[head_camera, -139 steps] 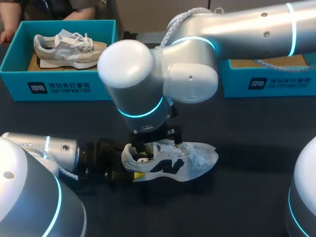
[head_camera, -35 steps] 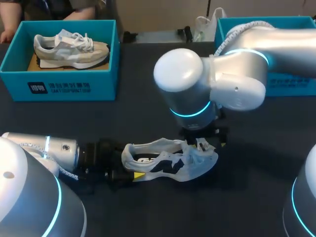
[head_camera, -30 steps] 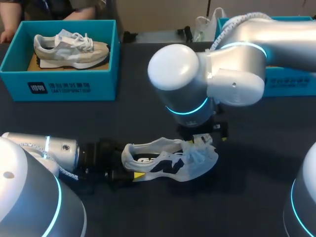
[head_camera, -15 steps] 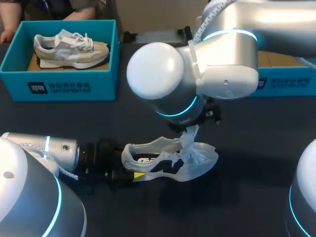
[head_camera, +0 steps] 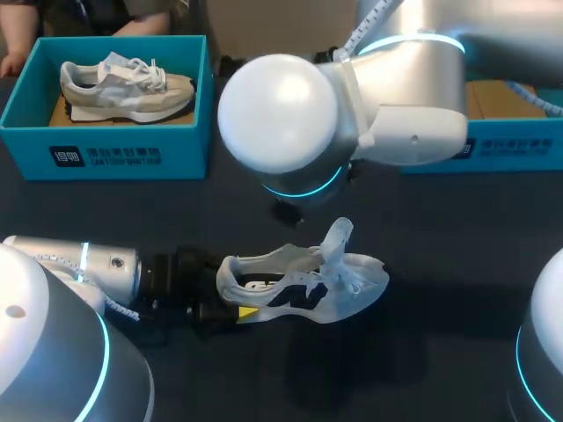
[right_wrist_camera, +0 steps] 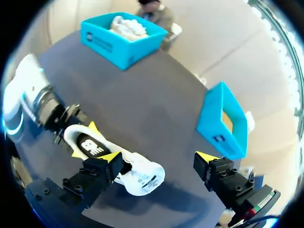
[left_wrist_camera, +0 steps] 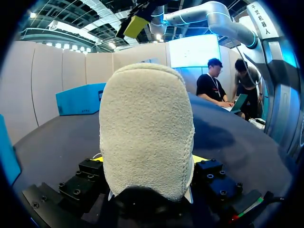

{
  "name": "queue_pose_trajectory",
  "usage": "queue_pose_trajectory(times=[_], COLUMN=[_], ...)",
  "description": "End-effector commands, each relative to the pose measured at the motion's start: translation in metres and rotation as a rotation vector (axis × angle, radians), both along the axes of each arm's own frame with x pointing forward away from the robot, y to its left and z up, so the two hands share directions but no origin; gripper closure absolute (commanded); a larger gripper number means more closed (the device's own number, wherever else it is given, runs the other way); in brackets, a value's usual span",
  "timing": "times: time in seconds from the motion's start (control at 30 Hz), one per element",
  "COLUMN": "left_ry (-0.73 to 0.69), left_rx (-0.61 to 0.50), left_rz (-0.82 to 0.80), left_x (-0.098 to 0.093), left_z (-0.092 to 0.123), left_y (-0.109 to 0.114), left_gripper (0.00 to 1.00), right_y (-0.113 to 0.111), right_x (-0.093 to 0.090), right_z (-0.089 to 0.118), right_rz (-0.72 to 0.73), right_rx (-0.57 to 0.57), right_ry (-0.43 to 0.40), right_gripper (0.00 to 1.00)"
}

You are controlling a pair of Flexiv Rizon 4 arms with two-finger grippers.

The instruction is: Take the shoe out of the shoebox, open the shoe tongue, remove and reinsert the insole, then place the shoe into the shoebox

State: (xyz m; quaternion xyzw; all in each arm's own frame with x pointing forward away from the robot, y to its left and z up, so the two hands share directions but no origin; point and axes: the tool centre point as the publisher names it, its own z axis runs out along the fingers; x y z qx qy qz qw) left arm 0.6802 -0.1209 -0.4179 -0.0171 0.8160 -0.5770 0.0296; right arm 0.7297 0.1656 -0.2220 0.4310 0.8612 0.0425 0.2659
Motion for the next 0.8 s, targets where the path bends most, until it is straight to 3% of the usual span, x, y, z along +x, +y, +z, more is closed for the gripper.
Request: queue_pose_trajectory(times=[0.03, 0.3, 0.57, 0.6, 0.67, 0.7, 0.73, 0.77, 0.8], left_ry=[0.002, 0.002, 0.002, 0.002, 0.002, 0.002, 0.002, 0.002, 0.002], left_rx=[0.005, 0.005, 0.005, 0.005, 0.005, 0.005, 0.005, 0.005, 0.005], left_rz=[-0.002, -0.002, -0.002, -0.002, -0.002, -0.002, -0.002, -0.002, -0.002], left_x=[0.002, 0.002, 0.002, 0.002, 0.002, 0.002, 0.002, 0.002, 0.002], left_z=[-0.003, -0.003, -0.003, -0.003, -0.003, -0.003, -0.003, -0.003, -0.003], left_y=[0.000, 0.000, 0.000, 0.000, 0.000, 0.000, 0.000, 0.000, 0.000], left_gripper=[1.00, 1.00, 1.00, 1.00, 1.00, 1.00, 1.00, 1.00, 1.00], right_y=[0.011, 0.046, 0.064, 0.065, 0.066, 0.066, 0.066, 0.066, 0.065], right_x=[0.003, 0.000, -0.012, -0.014, -0.016, -0.017, -0.019, -0.020, -0.022], right_z=[0.011, 0.013, 0.003, 0.002, 0.000, -0.002, -0.004, -0.005, -0.008], right_rz=[0.248, 0.588, 0.805, 0.819, 0.837, 0.844, 0.854, 0.858, 0.872], right_rx=[-0.056, -0.167, -0.233, -0.232, -0.234, -0.238, -0.234, -0.232, -0.230], right_ry=[0.047, 0.143, 0.217, 0.220, 0.232, 0.241, 0.248, 0.251, 0.263], right_gripper=[0.00, 0.00, 0.00, 0.09, 0.58, 0.69, 0.91, 1.00, 1.00])
